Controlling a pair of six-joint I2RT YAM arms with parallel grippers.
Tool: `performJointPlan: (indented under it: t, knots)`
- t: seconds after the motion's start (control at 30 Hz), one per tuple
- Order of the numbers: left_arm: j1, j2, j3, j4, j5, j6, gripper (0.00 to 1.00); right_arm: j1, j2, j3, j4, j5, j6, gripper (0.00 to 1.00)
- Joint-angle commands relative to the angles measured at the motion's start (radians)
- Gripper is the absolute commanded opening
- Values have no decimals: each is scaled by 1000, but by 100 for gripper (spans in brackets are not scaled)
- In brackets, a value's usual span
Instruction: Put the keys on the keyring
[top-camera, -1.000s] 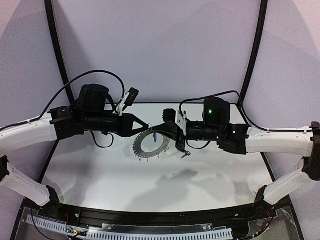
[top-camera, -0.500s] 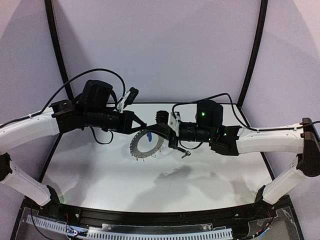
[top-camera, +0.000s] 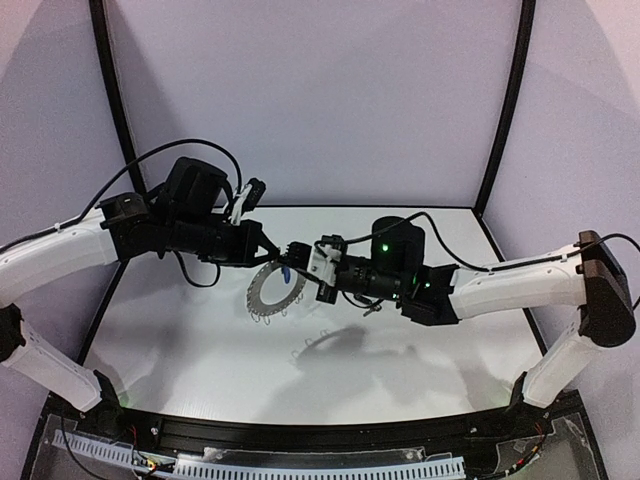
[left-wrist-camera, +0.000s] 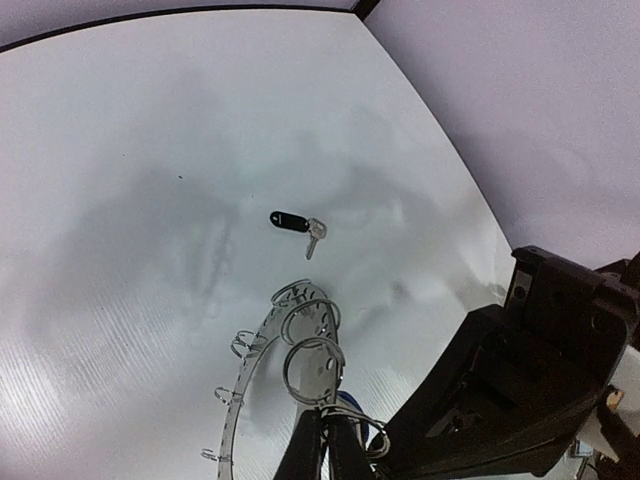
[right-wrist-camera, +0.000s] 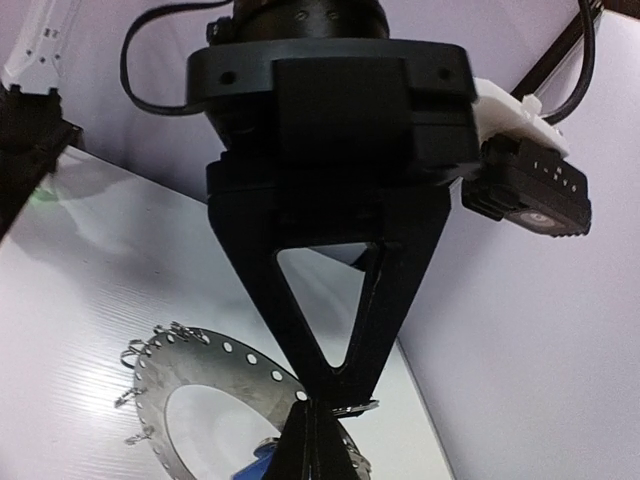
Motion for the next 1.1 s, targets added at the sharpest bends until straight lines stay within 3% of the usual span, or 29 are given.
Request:
performJointPlan:
  t: [0.0, 0.2, 0.4, 0.47, 0.63, 0.9, 1.07]
  knots:
    - [-4, -12, 74, 31, -21, -65, 1, 52, 77, -32, 81, 116, -116, 0]
    - [-3, -31, 73, 3, -71, -116, 1, 82, 129, -28, 53, 106, -194, 0]
    - [18, -58, 48, 47, -17, -163, 1, 99, 210, -19, 90, 257, -287, 0]
    - [31, -62, 37, 59, 8, -176, 1, 98, 232, -2, 119, 303, -272, 0]
    - [64, -73, -1, 78, 26, -210, 1, 98, 183, -19, 141, 247, -181, 0]
    - [121, -86, -35, 182, 249, -305, 1, 95, 255, -86, 301, 349, -350, 0]
    - [125, -92, -59, 224, 306, -349, 1, 93, 232, -118, 347, 283, -274, 0]
